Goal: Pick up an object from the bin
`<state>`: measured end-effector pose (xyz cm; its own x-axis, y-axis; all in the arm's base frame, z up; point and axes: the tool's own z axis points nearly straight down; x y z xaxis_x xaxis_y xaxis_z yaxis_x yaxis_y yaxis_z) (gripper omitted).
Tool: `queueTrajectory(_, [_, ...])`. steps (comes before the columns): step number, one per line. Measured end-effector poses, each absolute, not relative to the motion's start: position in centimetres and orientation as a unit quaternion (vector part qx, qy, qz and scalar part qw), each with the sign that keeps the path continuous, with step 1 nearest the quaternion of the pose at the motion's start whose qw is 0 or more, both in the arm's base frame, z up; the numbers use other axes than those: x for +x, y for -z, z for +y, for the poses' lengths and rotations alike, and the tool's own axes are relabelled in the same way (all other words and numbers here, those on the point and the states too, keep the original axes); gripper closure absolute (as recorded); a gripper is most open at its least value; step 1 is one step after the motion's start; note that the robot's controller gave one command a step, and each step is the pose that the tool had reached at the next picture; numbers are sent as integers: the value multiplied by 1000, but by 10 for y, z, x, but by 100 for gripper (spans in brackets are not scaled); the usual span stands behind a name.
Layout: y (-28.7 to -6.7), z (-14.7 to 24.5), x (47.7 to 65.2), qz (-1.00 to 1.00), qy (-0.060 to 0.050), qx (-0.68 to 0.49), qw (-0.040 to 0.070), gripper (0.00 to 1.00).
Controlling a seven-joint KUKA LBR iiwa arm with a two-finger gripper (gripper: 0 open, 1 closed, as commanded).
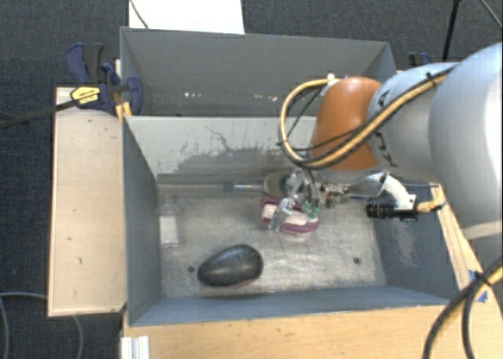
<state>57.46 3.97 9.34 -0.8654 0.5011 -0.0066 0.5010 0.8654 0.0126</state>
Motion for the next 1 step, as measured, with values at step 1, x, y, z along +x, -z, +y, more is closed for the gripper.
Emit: queueTrajectory(1, [-103, 42, 575, 967, -1, 254, -2, 100])
